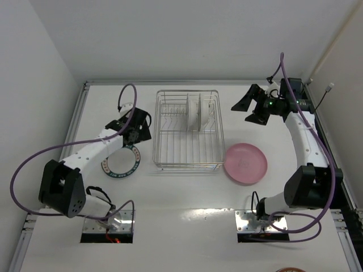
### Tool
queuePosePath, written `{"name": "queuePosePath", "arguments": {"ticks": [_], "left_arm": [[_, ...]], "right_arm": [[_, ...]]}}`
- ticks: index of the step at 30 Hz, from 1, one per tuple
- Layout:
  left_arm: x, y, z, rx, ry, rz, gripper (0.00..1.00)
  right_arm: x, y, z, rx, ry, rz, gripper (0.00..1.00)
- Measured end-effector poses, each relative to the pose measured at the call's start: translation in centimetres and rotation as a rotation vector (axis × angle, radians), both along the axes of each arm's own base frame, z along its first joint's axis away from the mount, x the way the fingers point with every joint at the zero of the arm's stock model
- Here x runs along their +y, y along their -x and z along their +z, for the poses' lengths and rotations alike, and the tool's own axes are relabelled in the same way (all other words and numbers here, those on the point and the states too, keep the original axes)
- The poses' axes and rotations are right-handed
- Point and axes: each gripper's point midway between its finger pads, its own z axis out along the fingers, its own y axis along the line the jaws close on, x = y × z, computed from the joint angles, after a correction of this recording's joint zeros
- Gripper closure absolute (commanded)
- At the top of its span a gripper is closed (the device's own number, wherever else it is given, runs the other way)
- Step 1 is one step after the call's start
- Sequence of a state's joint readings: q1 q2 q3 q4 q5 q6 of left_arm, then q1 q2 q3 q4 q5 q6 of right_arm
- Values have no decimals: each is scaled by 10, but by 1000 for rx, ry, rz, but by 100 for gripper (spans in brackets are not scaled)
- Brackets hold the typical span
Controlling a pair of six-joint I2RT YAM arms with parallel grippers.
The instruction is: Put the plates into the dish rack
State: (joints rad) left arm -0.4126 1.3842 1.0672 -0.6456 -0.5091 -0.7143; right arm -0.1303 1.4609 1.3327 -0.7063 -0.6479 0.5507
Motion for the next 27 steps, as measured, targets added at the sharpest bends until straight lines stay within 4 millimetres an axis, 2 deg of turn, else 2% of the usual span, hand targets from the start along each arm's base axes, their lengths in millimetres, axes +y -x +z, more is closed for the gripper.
{"name": "queuePosePath", "arguments": {"ticks": [2, 4, 12, 18, 20, 22, 26, 27], "left_arm": [[-2, 15, -27, 91, 13, 2, 0], [-3, 24, -45, 153, 21, 9, 0], [-4, 31, -74, 237, 22, 42, 0], [0, 43, -115, 374, -29, 75, 0], [1, 46, -124, 406, -35, 85, 5], [0, 43, -124, 399, -26, 89, 9], [-2, 40, -126, 407, -21, 91, 23], [-4, 40, -126, 407, -18, 90, 30]], "right_arm": [[1, 1, 1, -1, -7, 6, 0], [2, 1, 2, -3, -10, 9, 0], [5, 7, 4, -8, -16, 18, 0], [6, 9, 7, -13, -24, 25, 0], [6, 9, 7, -13, -25, 26, 0], [7, 9, 7, -12, -25, 26, 0], [7, 10, 7, -7, -26, 26, 0], [7, 10, 7, -7, -26, 26, 0]]}}
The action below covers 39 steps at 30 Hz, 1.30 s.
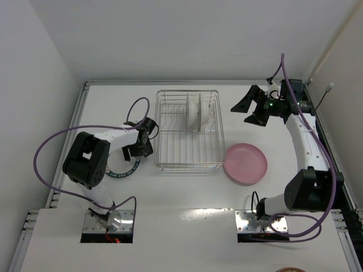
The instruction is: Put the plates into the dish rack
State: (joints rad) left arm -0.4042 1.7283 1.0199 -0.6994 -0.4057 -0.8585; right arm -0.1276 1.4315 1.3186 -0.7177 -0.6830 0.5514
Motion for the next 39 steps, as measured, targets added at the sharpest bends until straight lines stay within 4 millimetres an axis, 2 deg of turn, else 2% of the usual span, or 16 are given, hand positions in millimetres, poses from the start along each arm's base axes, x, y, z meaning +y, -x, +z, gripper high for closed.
{"name": "queuePosePath", "arguments": {"ticks": [2, 5, 6, 8, 9, 12, 20, 24, 39], "left_arm": [[-3, -1, -1, 0, 12, -1, 35], [-6, -4, -2, -1, 27, -4, 51], [-6, -4, -3, -2, 36, -4, 59], [-7, -6, -4, 0, 48, -2, 70], [-4, -6, -5, 5, 46, -2, 81], [3, -12, -3, -1, 31, -9, 100], [8, -13, 3, 10, 16, -15, 100], [9, -17, 15, 10, 14, -4, 100], [-4, -76, 120, -260, 75, 67, 100]], "right_arm": [[0, 0, 0, 2, -1, 1, 0], [0, -1, -2, 8, -2, 1, 0], [0, -1, -3, 10, -2, 1, 0], [0, -1, -4, 12, -3, 1, 0], [0, -1, -4, 13, -3, 1, 0], [0, -3, -5, 16, -4, 1, 0], [0, -3, -6, 21, -4, 1, 0], [0, -3, -6, 21, -4, 1, 0], [0, -3, -6, 21, -4, 2, 0]]}}
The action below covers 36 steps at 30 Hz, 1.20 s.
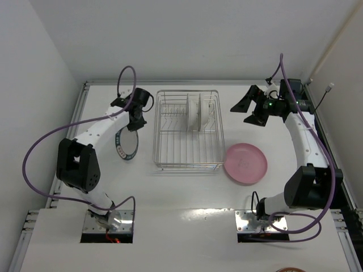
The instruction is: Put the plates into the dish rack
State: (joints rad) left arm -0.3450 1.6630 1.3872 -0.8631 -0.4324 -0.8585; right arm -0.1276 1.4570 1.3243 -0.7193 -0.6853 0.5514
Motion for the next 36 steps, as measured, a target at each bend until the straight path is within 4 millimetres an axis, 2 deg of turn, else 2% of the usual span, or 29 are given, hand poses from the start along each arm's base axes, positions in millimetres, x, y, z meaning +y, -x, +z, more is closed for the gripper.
{"name": "queuePosePath", "arguments": {"ticks": [7, 14, 19, 24, 30, 33, 36], "left_arm": [[-11, -23, 46, -119, 50, -25, 100], [-11, -41, 98, -241, 64, -52, 100], [-16, -63, 155, -389, 94, -99, 100], [-48, -93, 211, -602, 228, -231, 100], [-101, -104, 260, -782, 424, -435, 100], [-124, -105, 271, -834, 511, -523, 100], [-145, -106, 261, -828, 595, -601, 100]], "right_arm": [[0, 0, -1, 4, -1, 0, 0], [0, -1, -3, 9, -4, 2, 0], [0, -1, -3, 9, -5, 3, 0], [0, -1, -3, 9, -5, 3, 0], [0, -1, -3, 9, -5, 3, 0], [0, -1, -3, 9, -5, 3, 0], [0, -1, -3, 9, -5, 3, 0]]}}
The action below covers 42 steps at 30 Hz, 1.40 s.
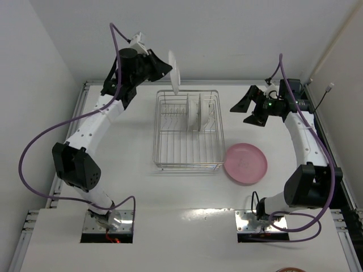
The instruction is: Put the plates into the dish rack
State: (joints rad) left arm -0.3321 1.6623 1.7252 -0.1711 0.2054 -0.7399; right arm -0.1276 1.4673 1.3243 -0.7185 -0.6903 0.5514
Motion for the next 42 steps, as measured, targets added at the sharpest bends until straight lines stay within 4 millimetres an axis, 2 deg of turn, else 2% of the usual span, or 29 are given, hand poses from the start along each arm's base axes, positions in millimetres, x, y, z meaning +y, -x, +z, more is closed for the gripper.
{"name": "queuePosePath", "arguments": {"ticks": [5, 9, 11, 14, 19, 23, 31, 34, 37, 41, 42], "left_arm": [[-24, -2, -48, 91, 12, -114, 100], [-31, 7, -97, 200, -8, -148, 100], [-31, 12, -116, 241, -19, -154, 100], [-30, 17, -137, 288, -34, -150, 100], [-30, 25, -162, 341, -53, -147, 100], [-32, 31, -174, 369, -66, -146, 100], [-27, 31, -183, 396, -89, -111, 100], [-27, 31, -183, 394, -91, -110, 94], [-29, 29, -180, 389, -87, -119, 85], [-34, 25, -166, 356, -70, -136, 66], [-36, 23, -161, 341, -65, -139, 66]], "right_arm": [[0, 0, 0, 0, 1, -1, 0], [-1, 0, 0, 0, 1, -1, 0], [-1, 0, 0, 0, 1, -2, 0], [-1, 0, -1, 2, 1, -2, 0], [-1, 0, -1, 3, 1, -2, 0], [-1, 0, -2, 5, 1, -1, 0], [-1, 0, -3, 9, 0, -2, 0], [-1, 0, -3, 9, 0, -1, 0], [-1, 0, -3, 9, 0, -2, 0], [-1, 0, -3, 9, 0, -1, 0], [-1, 0, -4, 10, 0, -1, 0]]}}
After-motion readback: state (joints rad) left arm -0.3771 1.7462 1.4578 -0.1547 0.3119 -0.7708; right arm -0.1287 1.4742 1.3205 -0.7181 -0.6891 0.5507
